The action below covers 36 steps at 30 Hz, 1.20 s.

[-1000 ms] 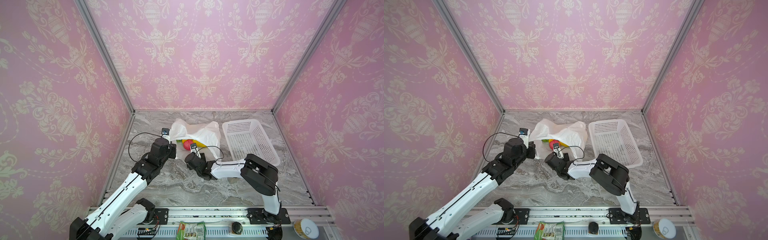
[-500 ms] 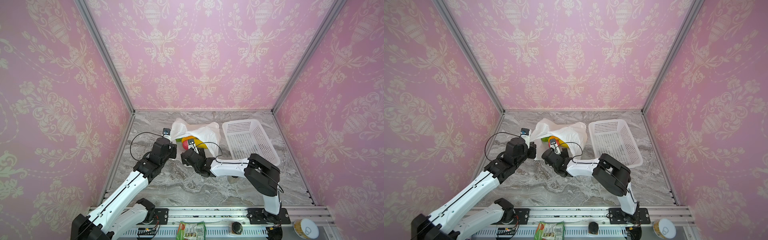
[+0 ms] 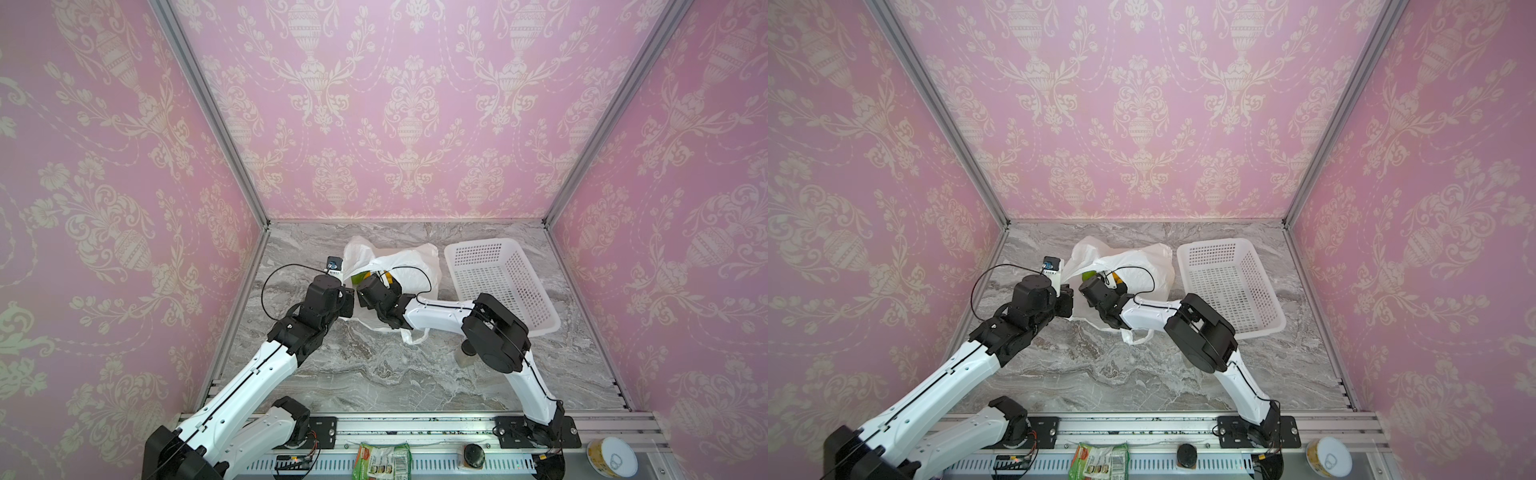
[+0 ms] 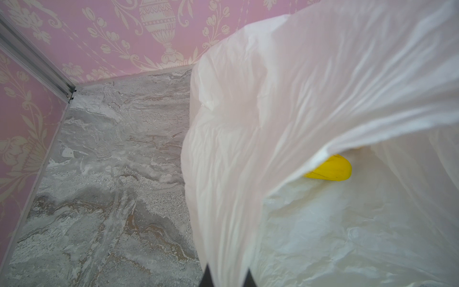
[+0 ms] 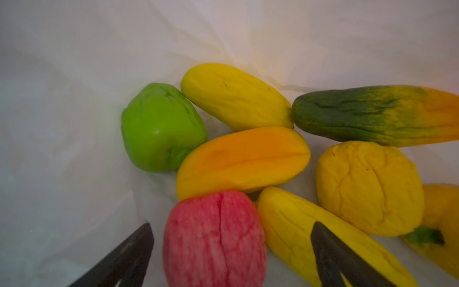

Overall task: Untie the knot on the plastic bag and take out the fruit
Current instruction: 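Lower the open right gripper into the bag toward the red fruit, then close the right gripper on the red apple and lift it out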

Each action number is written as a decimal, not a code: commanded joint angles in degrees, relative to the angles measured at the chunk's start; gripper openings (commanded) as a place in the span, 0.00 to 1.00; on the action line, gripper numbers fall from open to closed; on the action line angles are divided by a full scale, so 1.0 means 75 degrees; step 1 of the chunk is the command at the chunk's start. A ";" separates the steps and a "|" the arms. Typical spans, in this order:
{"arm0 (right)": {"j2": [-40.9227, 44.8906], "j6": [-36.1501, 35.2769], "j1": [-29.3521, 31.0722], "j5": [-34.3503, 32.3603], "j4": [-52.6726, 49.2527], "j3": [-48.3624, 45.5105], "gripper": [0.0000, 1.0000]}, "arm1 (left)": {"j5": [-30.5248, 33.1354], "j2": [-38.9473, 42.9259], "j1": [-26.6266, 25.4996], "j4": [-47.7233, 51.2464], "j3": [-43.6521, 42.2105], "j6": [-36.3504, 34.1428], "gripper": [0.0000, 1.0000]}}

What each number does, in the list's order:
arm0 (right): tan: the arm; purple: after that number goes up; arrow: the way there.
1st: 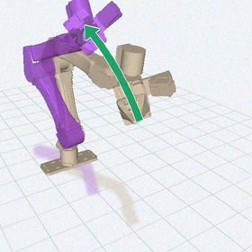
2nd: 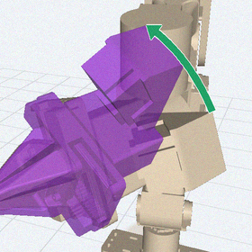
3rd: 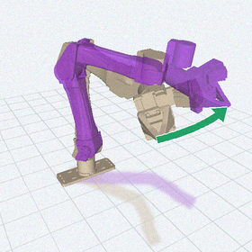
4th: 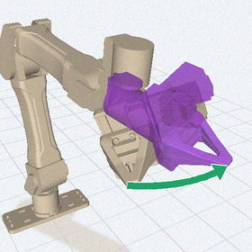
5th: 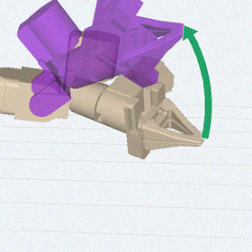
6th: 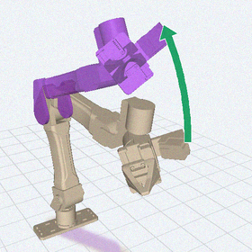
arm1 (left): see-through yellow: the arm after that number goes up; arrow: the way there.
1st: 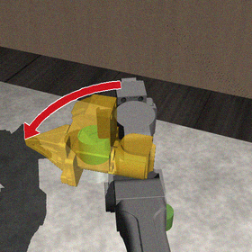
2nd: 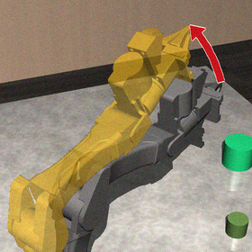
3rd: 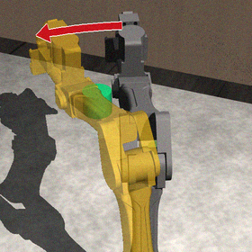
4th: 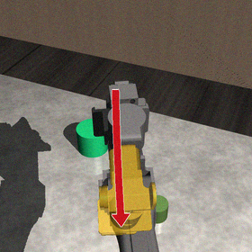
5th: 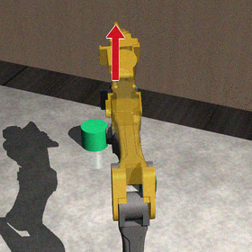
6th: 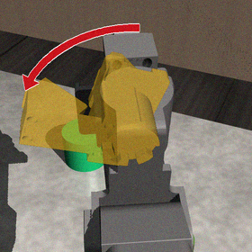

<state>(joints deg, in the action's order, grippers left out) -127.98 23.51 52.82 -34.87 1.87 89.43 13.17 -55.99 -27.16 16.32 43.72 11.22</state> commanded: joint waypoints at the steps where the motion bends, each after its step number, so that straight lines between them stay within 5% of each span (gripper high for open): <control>1: -0.0283 -0.0134 -0.0093 0.0417 -0.0356 0.0488 1.00 | -0.0142 0.0019 0.0035 -0.0063 -0.0045 -0.0187 0.00; 7: -0.0820 -0.0250 -0.0183 0.0635 -0.0830 0.1191 0.93 | -0.0297 0.0256 0.0035 -0.0133 -0.0146 -0.0158 0.00; 18: 0.0037 -0.0076 -0.0186 0.1597 -0.0695 0.0331 0.55 | 0.0152 0.0046 0.0035 -0.0031 -0.0091 -0.0078 0.00; 28: 0.2918 -0.0713 0.0339 0.1948 -0.0372 -0.1411 0.36 | 0.0290 -0.1157 0.0058 0.0214 0.0549 -0.0695 0.00; 36: 0.5477 -0.2393 0.1489 0.2011 0.0185 -0.3426 0.25 | 0.0242 -0.1254 0.0082 0.0004 0.0428 -0.0349 0.00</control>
<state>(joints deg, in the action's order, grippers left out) -91.59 11.68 62.50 -20.71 0.95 68.82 14.46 -65.80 -26.79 16.32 46.44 8.45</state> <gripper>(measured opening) 0.637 0.046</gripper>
